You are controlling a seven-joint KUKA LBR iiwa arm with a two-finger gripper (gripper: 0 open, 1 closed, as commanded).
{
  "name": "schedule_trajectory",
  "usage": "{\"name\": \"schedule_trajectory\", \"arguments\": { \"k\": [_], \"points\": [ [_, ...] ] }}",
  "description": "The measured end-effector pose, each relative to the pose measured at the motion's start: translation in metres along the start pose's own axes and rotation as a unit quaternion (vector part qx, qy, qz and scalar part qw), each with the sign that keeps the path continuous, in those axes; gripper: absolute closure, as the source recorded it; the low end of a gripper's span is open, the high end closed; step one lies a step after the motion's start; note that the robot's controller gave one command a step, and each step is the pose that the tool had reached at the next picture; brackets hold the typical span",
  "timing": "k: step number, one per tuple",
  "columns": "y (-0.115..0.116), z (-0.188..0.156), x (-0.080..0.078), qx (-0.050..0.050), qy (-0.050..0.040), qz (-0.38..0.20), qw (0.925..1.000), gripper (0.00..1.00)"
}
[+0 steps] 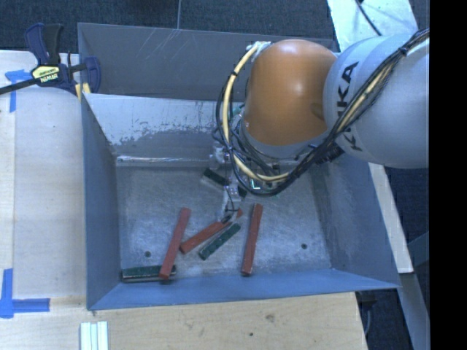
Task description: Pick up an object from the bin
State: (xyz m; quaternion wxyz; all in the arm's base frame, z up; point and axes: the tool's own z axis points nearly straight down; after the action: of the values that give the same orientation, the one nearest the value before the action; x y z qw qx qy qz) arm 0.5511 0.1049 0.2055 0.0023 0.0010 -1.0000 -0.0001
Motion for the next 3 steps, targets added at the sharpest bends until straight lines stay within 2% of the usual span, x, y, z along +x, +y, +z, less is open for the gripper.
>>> {"name": "schedule_trajectory", "arguments": {
  "k": [1, 2, 3],
  "points": [
    [-0.010, 0.139, -0.011, 0.001, 0.0001, -0.055, 0.9985, 0.00],
    [0.029, 0.135, 0.053, 0.000, -0.0026, -0.127, 0.9919, 0.00],
    [0.029, 0.133, 0.050, -0.001, -0.0071, -0.124, 0.9922, 1.00]
  ]
}}
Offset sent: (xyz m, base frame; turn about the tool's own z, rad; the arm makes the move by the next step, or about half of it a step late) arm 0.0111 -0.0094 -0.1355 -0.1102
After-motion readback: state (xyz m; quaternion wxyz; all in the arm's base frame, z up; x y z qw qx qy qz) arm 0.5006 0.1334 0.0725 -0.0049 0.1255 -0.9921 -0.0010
